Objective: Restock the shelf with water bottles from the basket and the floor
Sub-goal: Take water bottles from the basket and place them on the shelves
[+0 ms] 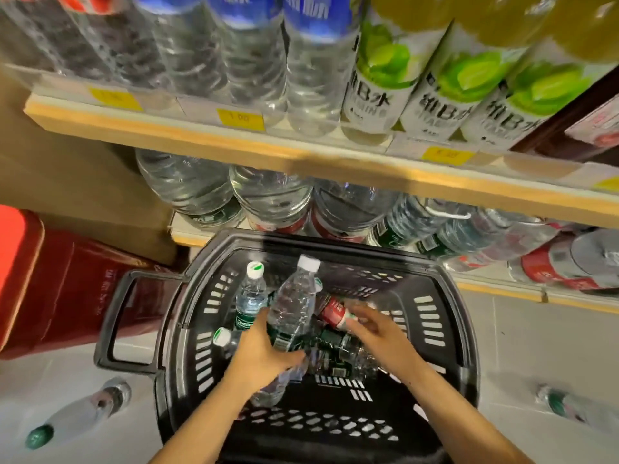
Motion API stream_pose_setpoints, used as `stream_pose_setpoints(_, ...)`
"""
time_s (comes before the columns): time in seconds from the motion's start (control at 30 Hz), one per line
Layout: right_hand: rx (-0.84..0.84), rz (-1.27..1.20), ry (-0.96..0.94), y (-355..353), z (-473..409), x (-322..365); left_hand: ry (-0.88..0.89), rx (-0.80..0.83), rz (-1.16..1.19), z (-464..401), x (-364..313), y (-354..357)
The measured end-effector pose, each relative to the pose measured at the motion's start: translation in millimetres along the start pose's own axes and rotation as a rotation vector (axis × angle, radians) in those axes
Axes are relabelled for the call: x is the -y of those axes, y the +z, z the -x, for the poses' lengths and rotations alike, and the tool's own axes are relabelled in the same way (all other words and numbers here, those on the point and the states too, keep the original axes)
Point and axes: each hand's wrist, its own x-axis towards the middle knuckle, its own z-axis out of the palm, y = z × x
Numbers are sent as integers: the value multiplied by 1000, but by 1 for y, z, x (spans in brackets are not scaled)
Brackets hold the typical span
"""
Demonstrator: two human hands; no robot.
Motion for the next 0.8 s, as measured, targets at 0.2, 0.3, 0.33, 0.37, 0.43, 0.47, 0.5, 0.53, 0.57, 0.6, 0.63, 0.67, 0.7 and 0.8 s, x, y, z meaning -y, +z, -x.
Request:
stream_pose_setpoints(0.2, 30, 324, 78, 22, -54, -110, -10, 45, -78, -28, 66, 14)
stream_pose_setpoints(0.3, 26, 544, 111, 36, -74, -144, 17, 50, -97, -37, 85, 25)
stream_pose_setpoints(0.33, -6, 650, 107, 40, -75, -146, 27, 56, -101, -39, 88, 28)
stream_pose_setpoints(0.37, -29, 751, 105, 42, -75, -146, 31, 59, -103, -41, 91, 30)
stream_pose_setpoints(0.43, -57, 826, 120, 43, -75, -143, 32, 51, -96, -42, 93, 32)
stream_pose_setpoints(0.47, -56, 820, 122, 42, -73, -141, 30, 43, -84, -41, 92, 32)
stream_pose_setpoints(0.5, -42, 809, 132, 40, -70, -136, 17, 37, -67, -40, 92, 31)
stream_pose_setpoints(0.53, -16, 809, 151, 38, -66, -130, 3, 33, -50, -37, 89, 29)
stream_pose_setpoints(0.57, 10, 818, 175, 34, -61, -123, -15, 26, -32, -34, 87, 27)
stream_pose_setpoints(0.6, 31, 818, 204, 30, -57, -116, -33, 16, -18, -30, 84, 25)
stream_pose_setpoints(0.63, 53, 795, 239, 26, -51, -108, -46, 3, -11, -26, 81, 22)
stream_pose_setpoints(0.67, 73, 751, 262, 22, -46, -100, -57, -8, -14, -22, 79, 18)
stream_pose_setpoints(0.7, 85, 685, 277, 20, -40, -93, -71, -16, -22, -19, 76, 15)
stream_pose_setpoints(0.8, -11, 506, 219, 20, -32, -77, -95, -35, -35, -12, 70, 4)
